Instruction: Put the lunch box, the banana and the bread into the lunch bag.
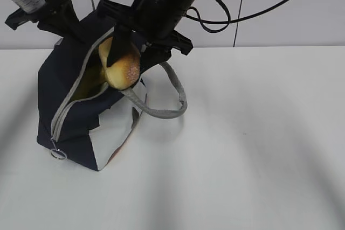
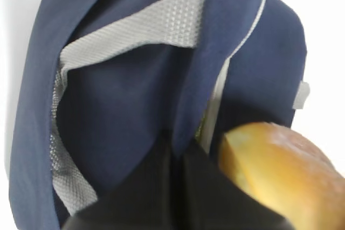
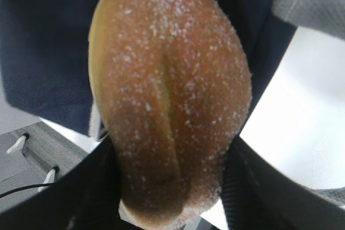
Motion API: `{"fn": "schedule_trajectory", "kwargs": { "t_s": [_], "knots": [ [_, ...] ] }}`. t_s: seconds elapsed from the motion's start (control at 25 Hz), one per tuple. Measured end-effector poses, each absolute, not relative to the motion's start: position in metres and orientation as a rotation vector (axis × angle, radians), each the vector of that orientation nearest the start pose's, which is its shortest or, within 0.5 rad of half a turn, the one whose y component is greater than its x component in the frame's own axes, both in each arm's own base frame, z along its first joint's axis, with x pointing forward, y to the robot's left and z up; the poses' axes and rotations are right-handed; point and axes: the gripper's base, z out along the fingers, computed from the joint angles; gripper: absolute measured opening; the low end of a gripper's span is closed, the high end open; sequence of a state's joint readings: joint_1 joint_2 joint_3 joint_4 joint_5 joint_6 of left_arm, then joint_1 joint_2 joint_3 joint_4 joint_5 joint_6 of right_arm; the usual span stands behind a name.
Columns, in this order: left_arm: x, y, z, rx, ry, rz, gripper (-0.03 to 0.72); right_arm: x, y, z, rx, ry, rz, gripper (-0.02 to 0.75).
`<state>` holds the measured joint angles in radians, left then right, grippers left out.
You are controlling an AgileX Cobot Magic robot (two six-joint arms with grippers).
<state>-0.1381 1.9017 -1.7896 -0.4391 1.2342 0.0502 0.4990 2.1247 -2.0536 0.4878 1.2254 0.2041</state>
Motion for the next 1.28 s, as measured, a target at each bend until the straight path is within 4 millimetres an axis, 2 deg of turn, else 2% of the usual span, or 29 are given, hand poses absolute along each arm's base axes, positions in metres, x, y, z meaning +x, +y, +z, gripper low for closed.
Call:
{"fn": "schedule_trajectory", "kwargs": {
  "t_s": [0.12,0.24,0.48,1.0,1.08,1.28],
  "knots": [
    [0.399,-0.093,0.315,0.147,2.779,-0.65,-0.003,0.391,0.252,0.289,-0.262,2.856,0.749,0.372],
    [0.398,-0.094,0.315,0.144,2.777,-0.662,-0.003,0.393,0.252,0.289,-0.223,2.852,0.724,0.372],
    [0.398,-0.094,0.316,0.144,2.776,-0.665,-0.003,0.388,0.268,0.284,-0.231,2.822,0.665,0.37],
    [0.398,-0.094,0.316,0.143,2.774,-0.67,-0.003,0.395,0.293,0.262,-0.184,2.785,0.738,0.375],
    [0.398,-0.094,0.316,0.143,2.775,-0.67,-0.003,0.396,0.296,0.264,-0.177,2.758,0.759,0.41],
    [0.398,-0.094,0.316,0.142,2.774,-0.672,-0.003,0.396,0.298,0.265,-0.209,2.732,0.766,0.571]
  ]
}}
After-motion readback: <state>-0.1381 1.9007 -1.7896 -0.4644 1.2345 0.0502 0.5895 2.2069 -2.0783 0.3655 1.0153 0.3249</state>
